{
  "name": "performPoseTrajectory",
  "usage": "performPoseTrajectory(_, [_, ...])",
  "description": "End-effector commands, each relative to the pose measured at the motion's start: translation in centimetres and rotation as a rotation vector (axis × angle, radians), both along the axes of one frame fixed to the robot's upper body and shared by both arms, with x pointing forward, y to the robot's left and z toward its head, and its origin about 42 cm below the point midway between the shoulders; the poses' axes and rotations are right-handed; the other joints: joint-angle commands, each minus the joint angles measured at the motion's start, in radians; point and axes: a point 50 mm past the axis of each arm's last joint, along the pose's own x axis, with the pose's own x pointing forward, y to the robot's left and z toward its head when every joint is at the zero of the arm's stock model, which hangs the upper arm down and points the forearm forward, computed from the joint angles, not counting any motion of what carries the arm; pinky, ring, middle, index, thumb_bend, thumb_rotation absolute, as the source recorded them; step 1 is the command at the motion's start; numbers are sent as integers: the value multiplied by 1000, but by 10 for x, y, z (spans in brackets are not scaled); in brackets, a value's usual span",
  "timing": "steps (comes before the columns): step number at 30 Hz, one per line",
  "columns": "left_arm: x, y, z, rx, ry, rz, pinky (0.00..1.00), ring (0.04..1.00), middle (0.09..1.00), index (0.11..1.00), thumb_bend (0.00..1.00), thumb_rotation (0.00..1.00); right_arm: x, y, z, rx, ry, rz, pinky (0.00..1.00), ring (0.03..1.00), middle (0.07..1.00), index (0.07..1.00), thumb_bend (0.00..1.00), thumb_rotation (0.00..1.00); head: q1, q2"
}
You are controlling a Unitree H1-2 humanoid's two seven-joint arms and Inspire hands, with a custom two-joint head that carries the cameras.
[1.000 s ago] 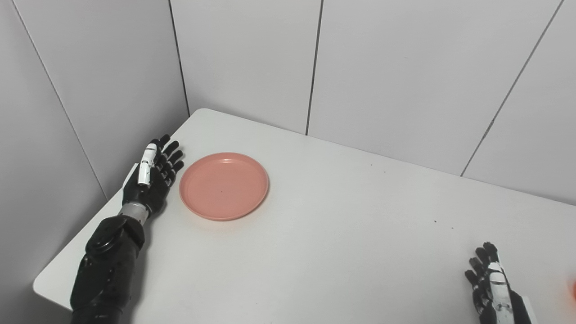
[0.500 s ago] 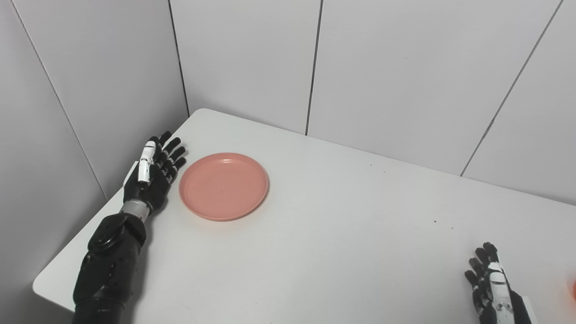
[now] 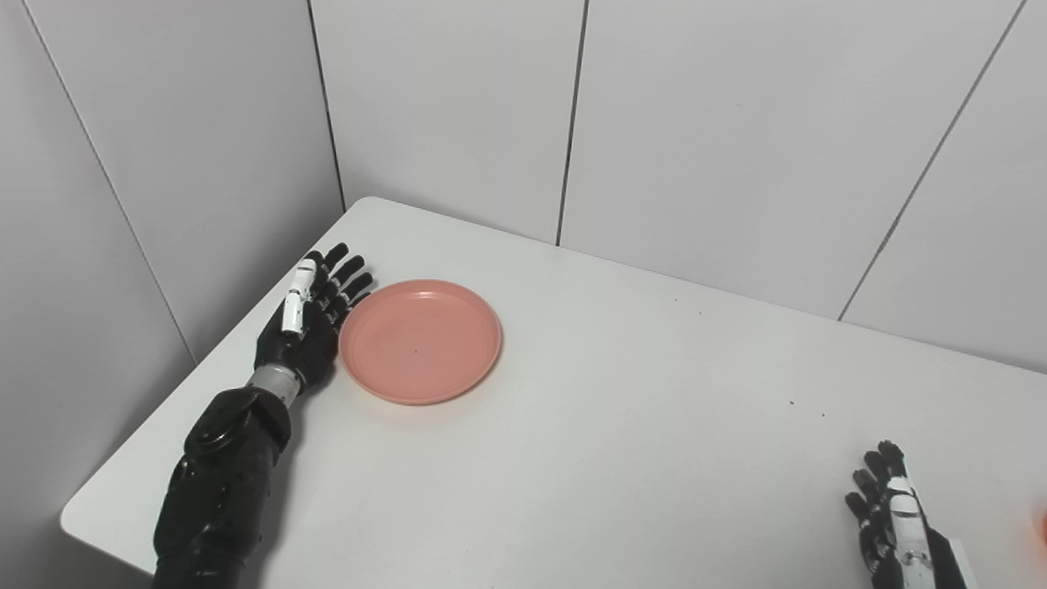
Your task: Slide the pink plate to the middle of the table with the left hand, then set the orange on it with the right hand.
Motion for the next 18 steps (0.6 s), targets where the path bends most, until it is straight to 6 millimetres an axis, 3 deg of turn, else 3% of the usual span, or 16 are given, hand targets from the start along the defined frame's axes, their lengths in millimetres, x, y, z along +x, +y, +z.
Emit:
performPoseTrajectory(1, [3, -2, 4, 17, 19, -7, 919, 920, 935, 916, 324, 1000, -3, 1, 1, -1, 25, 5, 1000, 1000, 1000, 1000, 33, 1000, -2, 1])
performPoseTrajectory(18, [12, -40, 0, -31, 55, -75, 923, 921, 933, 927, 339, 1000, -3, 1, -1, -6, 15, 10, 1000, 1000, 1000, 1000, 51, 1000, -14, 18])
